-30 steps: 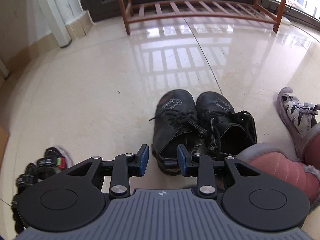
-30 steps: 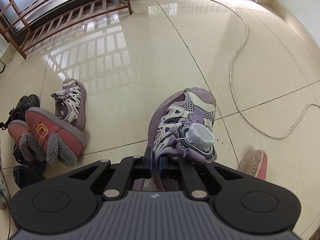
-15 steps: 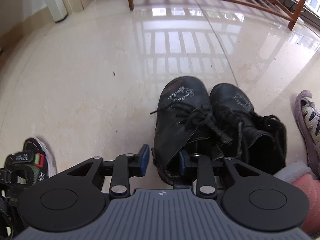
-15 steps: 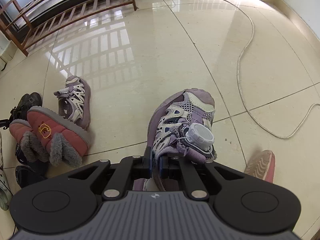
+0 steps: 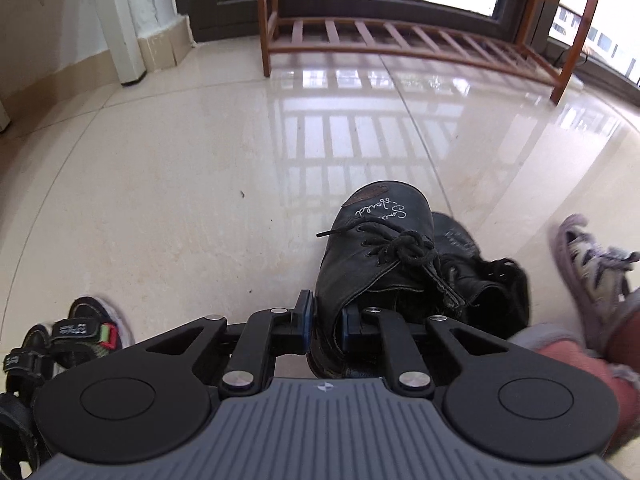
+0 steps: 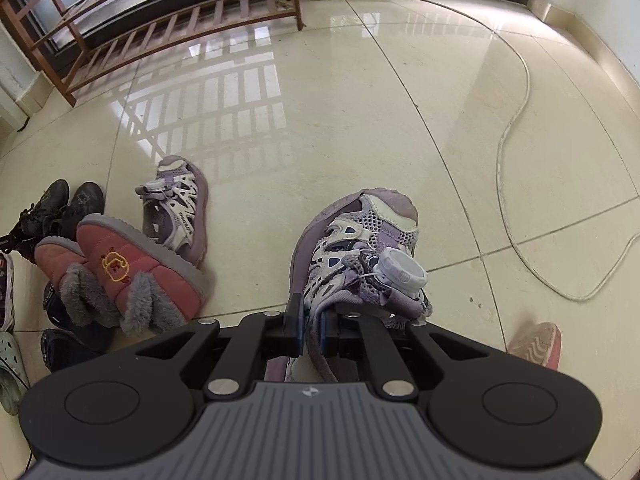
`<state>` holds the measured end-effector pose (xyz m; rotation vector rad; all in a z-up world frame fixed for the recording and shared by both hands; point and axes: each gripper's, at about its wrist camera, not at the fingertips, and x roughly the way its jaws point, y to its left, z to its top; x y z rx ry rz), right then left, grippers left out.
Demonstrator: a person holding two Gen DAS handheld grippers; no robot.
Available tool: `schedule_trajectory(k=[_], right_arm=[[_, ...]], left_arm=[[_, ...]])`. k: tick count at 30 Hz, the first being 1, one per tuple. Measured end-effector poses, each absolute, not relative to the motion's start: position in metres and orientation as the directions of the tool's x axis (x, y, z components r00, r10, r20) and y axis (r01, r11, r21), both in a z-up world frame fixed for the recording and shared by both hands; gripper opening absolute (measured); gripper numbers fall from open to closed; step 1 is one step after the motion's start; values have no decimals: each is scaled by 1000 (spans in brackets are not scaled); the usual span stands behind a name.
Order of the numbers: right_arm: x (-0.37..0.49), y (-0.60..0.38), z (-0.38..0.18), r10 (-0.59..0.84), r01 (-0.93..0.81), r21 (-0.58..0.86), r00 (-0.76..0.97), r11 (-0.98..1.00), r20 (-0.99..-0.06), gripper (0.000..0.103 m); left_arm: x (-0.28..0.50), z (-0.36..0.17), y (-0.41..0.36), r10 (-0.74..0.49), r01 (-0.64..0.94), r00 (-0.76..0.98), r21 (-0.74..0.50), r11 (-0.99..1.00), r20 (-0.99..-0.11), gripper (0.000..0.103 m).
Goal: Organize scattered shoes
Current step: 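Lift the purple-white sandal with the right tool while the left tool grasps a black leather shoe, then set the black leather shoe beside the clogs and open the left tool while the right tool carries the sandal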
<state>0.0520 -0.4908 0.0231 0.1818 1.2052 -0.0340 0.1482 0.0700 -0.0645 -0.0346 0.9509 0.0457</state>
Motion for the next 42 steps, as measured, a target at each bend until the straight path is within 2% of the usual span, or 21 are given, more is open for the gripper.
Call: schedule_trajectory(k=[11,26,42], right_arm=[[48,-441,33,174,22,196,371,980,-912,9],[19,-385,28,278,-94,262,334,961,-901,9],[14,-283,44,387,-317,300,263,900,-884,9]], left_arm=[[80,-9,98,21,-130,592,-69,989,-806,16],[-28,21,112,3,-206,607,-153,966,-795,16],[-149,28,205,179,-456,540,-107,884,-822,16]])
